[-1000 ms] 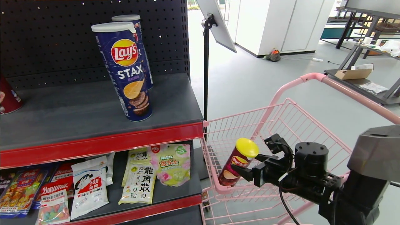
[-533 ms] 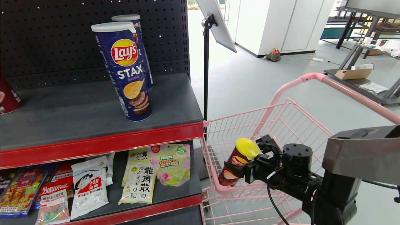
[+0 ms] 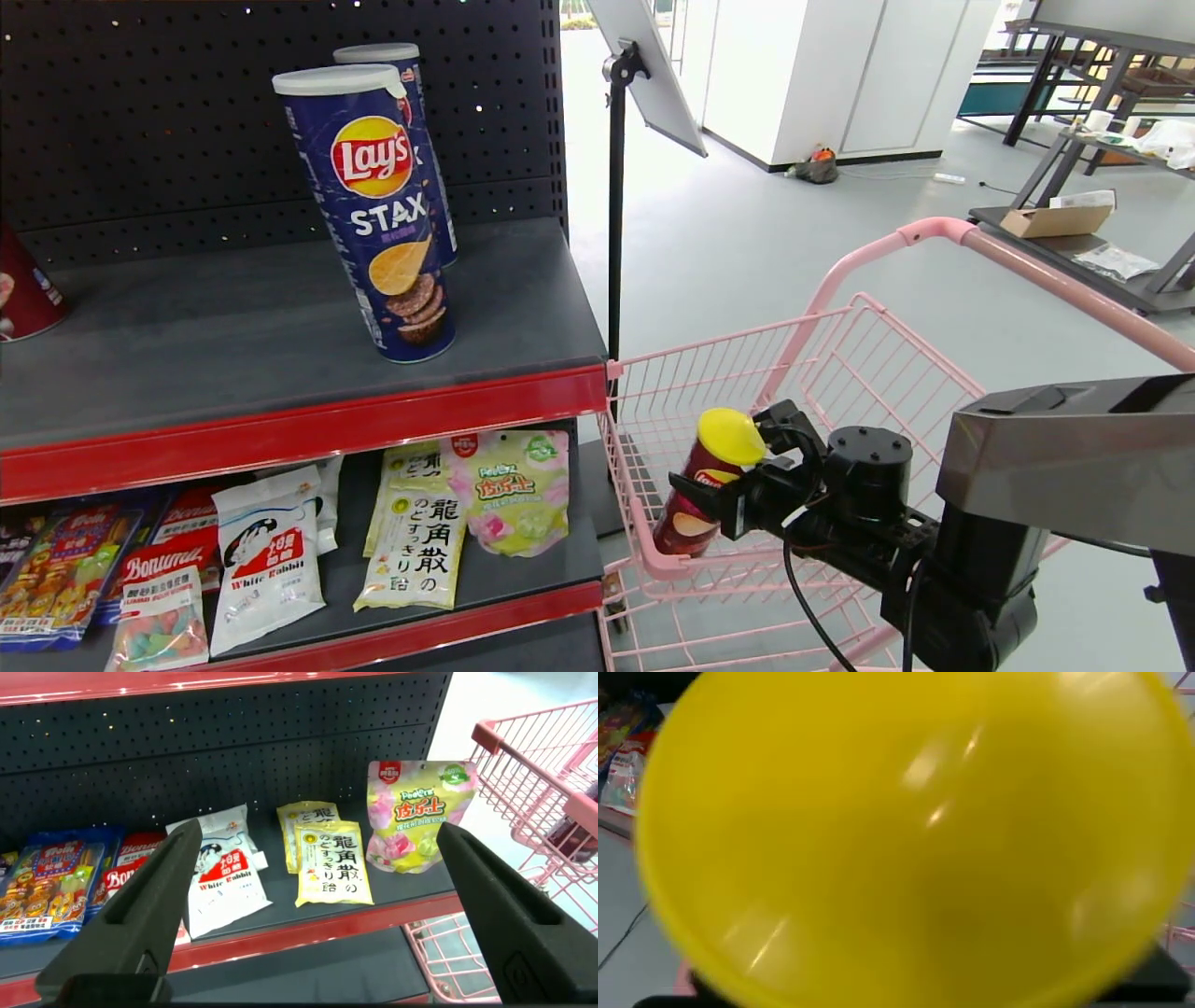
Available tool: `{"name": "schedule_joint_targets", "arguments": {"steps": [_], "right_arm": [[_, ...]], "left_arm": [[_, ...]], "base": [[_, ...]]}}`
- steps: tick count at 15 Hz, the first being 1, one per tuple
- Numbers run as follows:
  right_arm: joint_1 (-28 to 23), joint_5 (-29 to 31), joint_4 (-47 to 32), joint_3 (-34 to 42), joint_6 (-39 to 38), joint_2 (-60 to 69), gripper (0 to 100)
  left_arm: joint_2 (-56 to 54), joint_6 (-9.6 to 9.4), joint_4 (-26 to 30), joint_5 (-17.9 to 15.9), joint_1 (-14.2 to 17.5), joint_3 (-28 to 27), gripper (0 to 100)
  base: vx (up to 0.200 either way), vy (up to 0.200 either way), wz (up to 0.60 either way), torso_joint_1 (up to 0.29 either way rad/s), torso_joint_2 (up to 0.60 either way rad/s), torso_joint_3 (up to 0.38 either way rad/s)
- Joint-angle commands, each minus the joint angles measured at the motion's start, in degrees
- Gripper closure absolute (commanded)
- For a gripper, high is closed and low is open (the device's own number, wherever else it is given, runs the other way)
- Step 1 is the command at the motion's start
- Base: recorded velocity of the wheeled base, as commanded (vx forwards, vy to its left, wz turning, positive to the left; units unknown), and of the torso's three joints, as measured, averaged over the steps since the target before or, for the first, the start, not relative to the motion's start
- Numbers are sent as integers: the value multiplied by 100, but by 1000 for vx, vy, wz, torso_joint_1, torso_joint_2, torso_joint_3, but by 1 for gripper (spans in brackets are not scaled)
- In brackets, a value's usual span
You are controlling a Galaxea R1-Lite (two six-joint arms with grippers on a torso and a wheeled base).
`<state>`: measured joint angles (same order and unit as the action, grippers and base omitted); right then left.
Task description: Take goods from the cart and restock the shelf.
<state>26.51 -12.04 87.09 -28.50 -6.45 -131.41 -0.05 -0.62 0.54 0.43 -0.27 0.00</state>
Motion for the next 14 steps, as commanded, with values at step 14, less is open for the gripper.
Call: {"name": "schedule_joint_targets", "arguments": {"steps": [14], "right_arm": [[-252, 607, -2706, -1096, 786, 2718, 100]], "left_arm": [[5, 1, -1, 1, 0, 0, 0]], "base": [[0, 0, 0, 0, 0, 0]]}}
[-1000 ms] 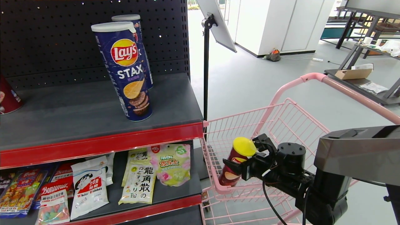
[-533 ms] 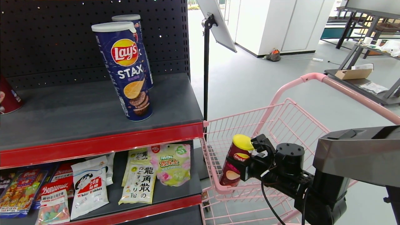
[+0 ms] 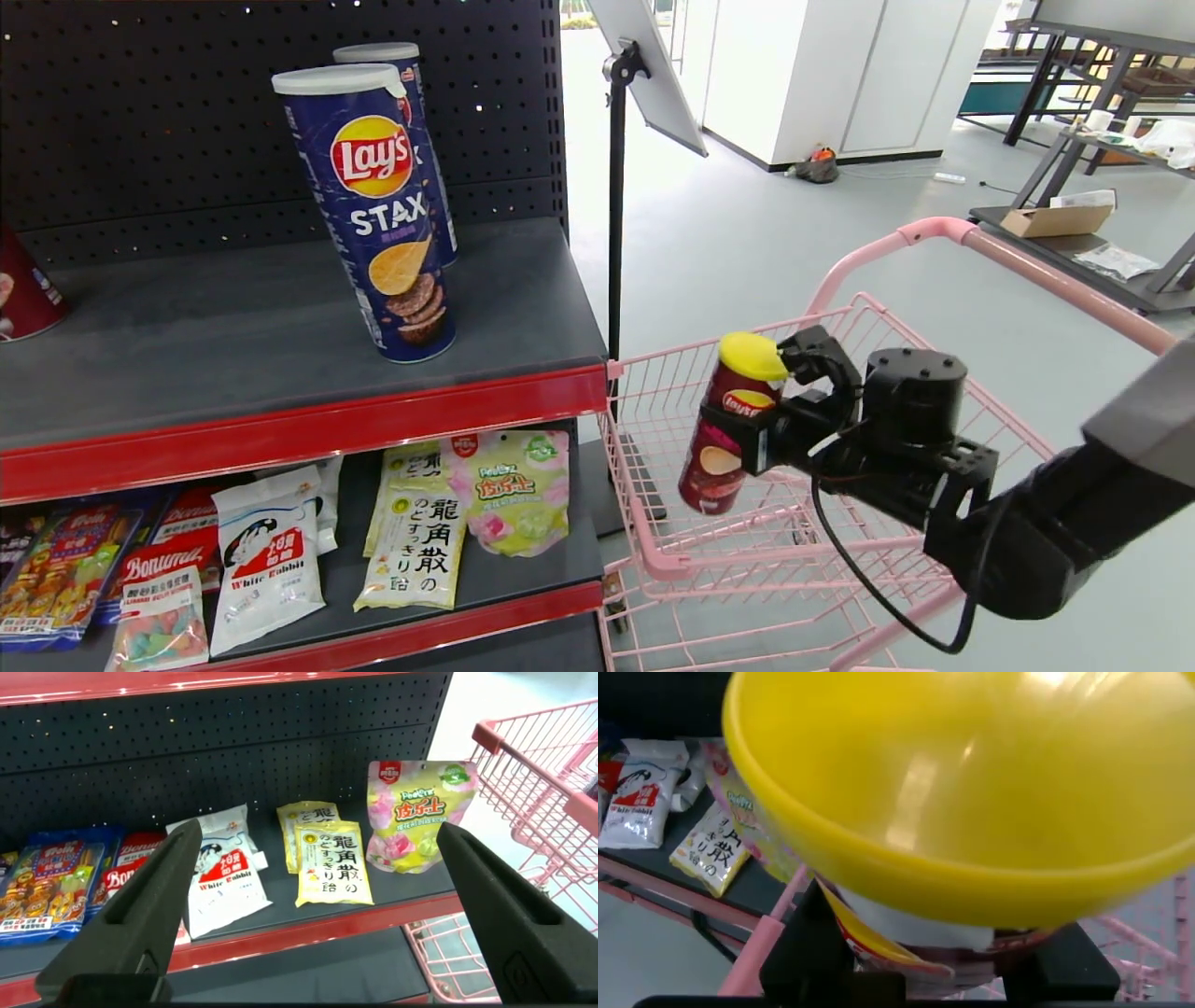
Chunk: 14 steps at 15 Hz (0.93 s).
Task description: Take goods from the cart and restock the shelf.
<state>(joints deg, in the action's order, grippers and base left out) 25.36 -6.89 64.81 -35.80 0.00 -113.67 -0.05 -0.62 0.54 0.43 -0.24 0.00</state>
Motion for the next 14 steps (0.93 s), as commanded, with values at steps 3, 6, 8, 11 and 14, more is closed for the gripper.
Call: {"name": "schedule_joint_targets", "arguments": {"steps": [3, 6, 8, 11, 14], "right_arm": [[-233, 399, -1523, -603, 229, 1839, 100], [-250, 1401, -4028, -647, 246, 4283, 100], [-330, 1392, -4986, -357, 246, 5416, 100], [-1121, 1427, -5716, 399, 220, 6779, 100], [-2043, 1357, -6656, 531, 439, 7359, 100]], "left_arm": [[5, 1, -1, 1, -2, 0, 0], [5, 1, -1, 1, -2, 0, 0], [5, 1, -1, -8, -2, 0, 0], [5, 1, 8, -95, -2, -9, 0], [5, -8, 8, -95, -2, -9, 0]], "base": [[0, 0, 0, 0, 0, 0], [0, 0, 0, 0, 0, 0], [0, 0, 0, 0, 0, 0], [0, 0, 0, 0, 0, 0], [0, 0, 0, 0, 0, 0]]}}
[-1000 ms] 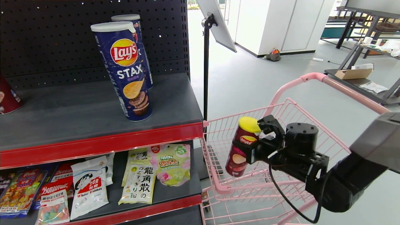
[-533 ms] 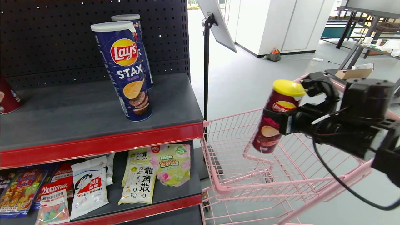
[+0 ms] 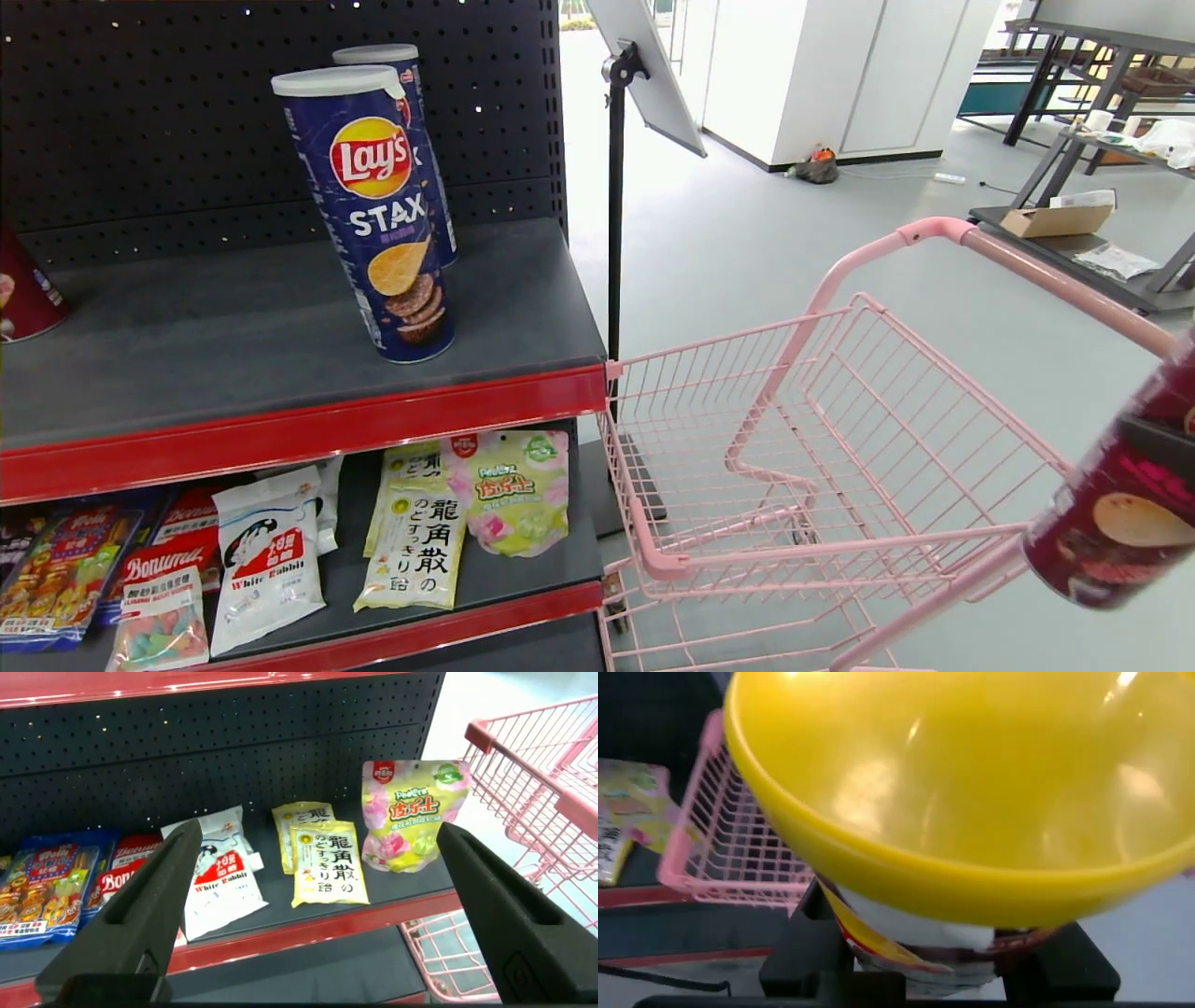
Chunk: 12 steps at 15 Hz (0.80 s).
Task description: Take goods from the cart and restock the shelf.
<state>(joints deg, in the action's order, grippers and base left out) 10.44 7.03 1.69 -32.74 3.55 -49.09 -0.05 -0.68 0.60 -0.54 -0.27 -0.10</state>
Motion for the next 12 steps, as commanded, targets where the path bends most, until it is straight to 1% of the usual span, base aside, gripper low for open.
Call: {"name": "schedule_joint_targets", "arguments": {"steps": [1, 6, 7, 9, 12], "right_arm": [[-569, -62, -363, 269, 146, 998, 100], [-569, -71, -416, 383, 269, 1183, 100], [-569, -71, -407, 497, 269, 1200, 100], [-560, -97, -398, 629, 269, 1262, 100], [-543, -106, -372, 708, 260, 1262, 100]], "left_arm": [[5, -2, 2, 10, 0, 1, 0], [5, -2, -7, 10, 0, 1, 0], [5, -2, -7, 10, 0, 10, 0], [5, -2, 2, 1, 0, 10, 0], [5, -2, -7, 1, 0, 1, 0]], "base": [[0, 0, 0, 0, 0, 0], [0, 0, 0, 0, 0, 0], [0, 0, 0, 0, 0, 0], [0, 0, 0, 112, -327, -210], [0, 0, 0, 180, -513, -323]]}}
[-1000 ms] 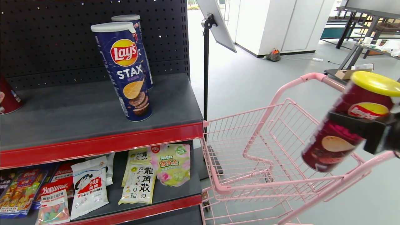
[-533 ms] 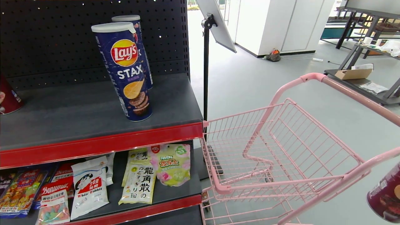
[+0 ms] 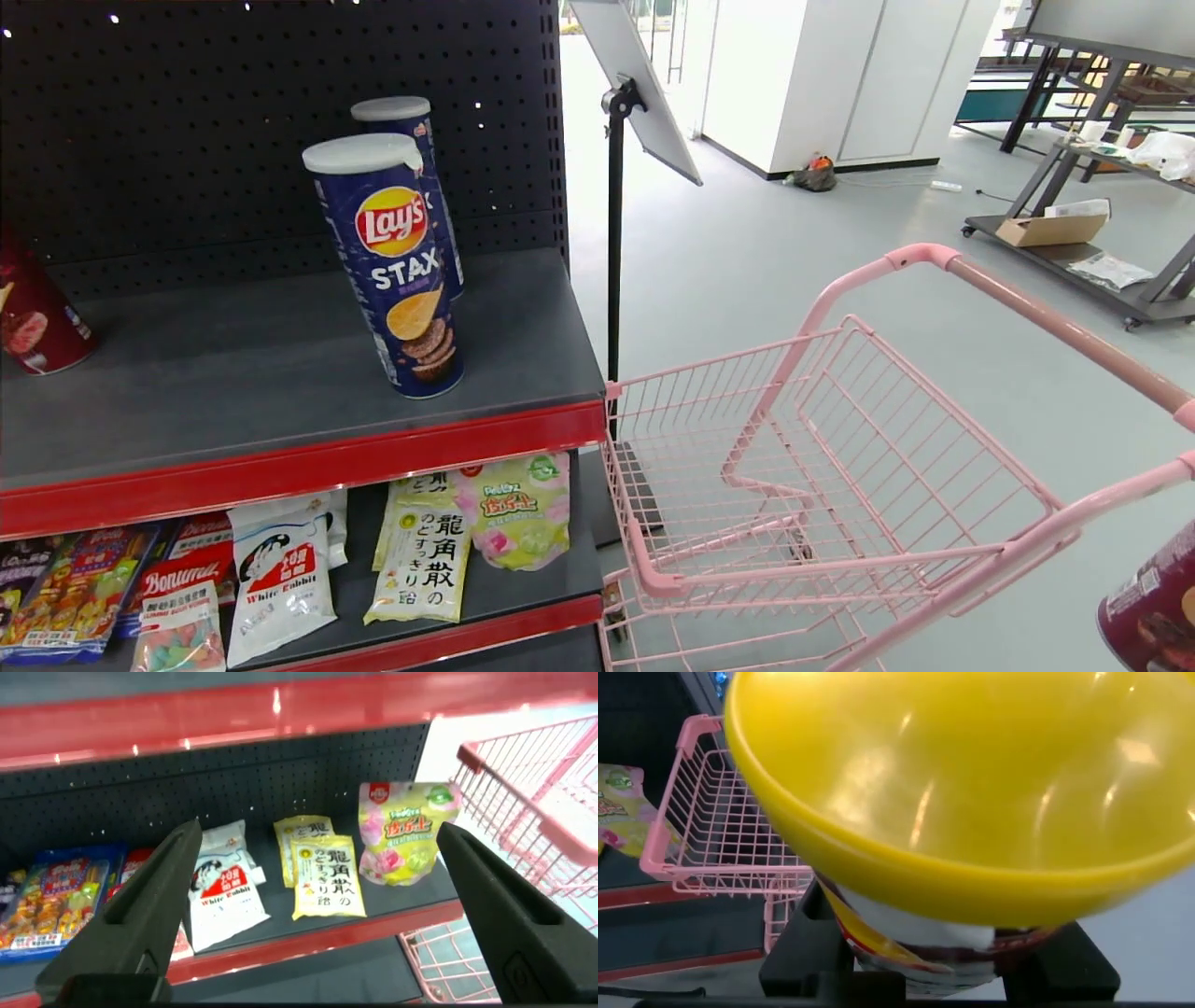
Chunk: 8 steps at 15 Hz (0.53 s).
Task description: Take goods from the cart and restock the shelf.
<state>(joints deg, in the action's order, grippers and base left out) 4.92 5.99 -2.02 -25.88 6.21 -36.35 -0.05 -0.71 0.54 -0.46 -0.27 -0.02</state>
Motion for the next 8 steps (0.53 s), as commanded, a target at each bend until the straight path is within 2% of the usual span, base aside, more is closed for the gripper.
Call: {"name": "schedule_joint_targets", "arguments": {"steps": [1, 4, 8], "right_arm": [[8, -1, 9, 57, 4, -12, 100], [17, -1, 9, 83, 4, 32, 100], [17, -150, -9, 101, 12, 93, 100]], "left_arm": [[5, 0, -1, 2, 0, -6, 0], [5, 0, 8, -6, 0, 2, 0], [5, 0, -1, -6, 0, -6, 0]], "base": [[0, 0, 0, 212, -569, -349], [0, 0, 0, 227, -595, -369], [0, 0, 0, 182, -436, -266]]}}
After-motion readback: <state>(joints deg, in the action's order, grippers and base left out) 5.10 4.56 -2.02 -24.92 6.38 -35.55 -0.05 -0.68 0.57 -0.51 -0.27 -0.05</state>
